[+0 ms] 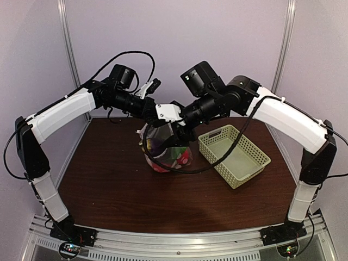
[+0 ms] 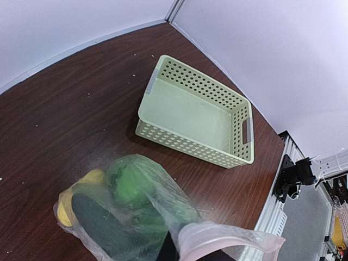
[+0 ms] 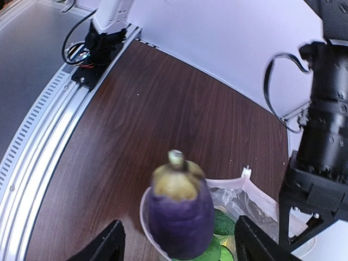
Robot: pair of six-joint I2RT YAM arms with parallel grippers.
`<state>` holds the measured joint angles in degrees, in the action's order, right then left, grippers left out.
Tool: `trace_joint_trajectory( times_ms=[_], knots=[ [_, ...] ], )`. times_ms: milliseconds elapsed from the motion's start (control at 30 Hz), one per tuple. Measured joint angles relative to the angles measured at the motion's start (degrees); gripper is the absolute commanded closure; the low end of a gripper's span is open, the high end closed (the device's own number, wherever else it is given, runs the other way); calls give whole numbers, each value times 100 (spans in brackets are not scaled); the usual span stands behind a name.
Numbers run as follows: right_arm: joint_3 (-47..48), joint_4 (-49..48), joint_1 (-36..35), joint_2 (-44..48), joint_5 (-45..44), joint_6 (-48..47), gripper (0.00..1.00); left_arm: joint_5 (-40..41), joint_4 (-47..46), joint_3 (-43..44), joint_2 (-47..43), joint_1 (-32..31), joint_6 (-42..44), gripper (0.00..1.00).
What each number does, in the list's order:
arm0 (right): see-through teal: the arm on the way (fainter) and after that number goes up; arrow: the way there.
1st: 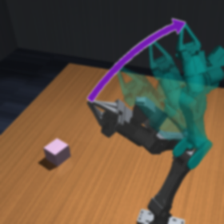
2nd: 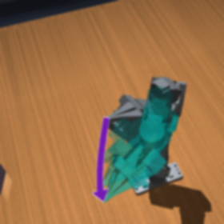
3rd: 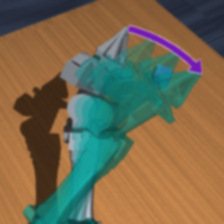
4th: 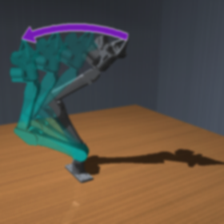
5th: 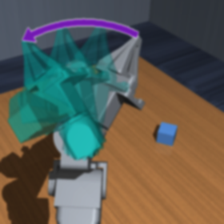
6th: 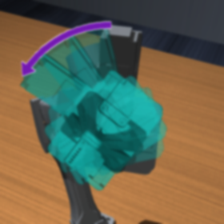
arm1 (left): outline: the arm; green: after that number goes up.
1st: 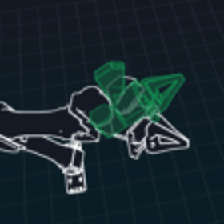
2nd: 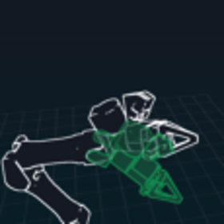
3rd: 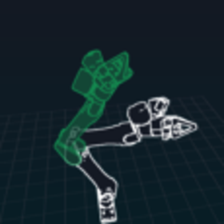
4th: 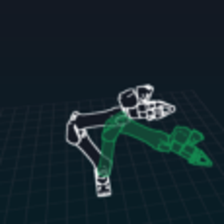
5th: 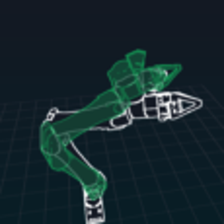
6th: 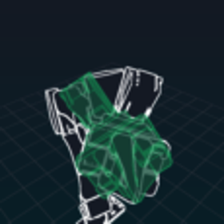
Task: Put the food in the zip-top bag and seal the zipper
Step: Place the fake vegetable in the zipper food storage bag, then adjust the zipper food storage bag at the center of the board.
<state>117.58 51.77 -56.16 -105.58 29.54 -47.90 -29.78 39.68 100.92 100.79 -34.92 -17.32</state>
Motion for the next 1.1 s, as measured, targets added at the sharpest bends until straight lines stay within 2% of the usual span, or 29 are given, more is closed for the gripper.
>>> trace_joint_trajectory(
  times_ms=[133,333,433,600,767,833,933,1033,1100],
  knots=[
    [-11,348,-461,79,-339,-210,49,0,0,0,0,0,0,100],
    [-162,647,-846,35,-918,-444,50,0,0,0,0,0,0,100],
    [-162,673,-848,2,-1043,-459,48,0,0,0,0,0,-2,100],
    [-140,608,-883,-232,-1340,-415,39,0,0,0,0,0,-2,100],
    [-125,520,-903,-621,-1740,-328,38,0,0,0,0,0,-2,100],
    [-125,457,-903,-710,-1869,-264,31,0,0,0,0,0,-2,100],
    [-111,269,-896,-748,-2151,-96,27,0,0,0,0,0,-2,100],
    [-48,46,-868,-752,-2439,68,28,0,0,0,0,0,-2,100],
    [-39,-48,-850,-752,-2581,125,36,0,0,0,0,0,-2,100]
  ],
)
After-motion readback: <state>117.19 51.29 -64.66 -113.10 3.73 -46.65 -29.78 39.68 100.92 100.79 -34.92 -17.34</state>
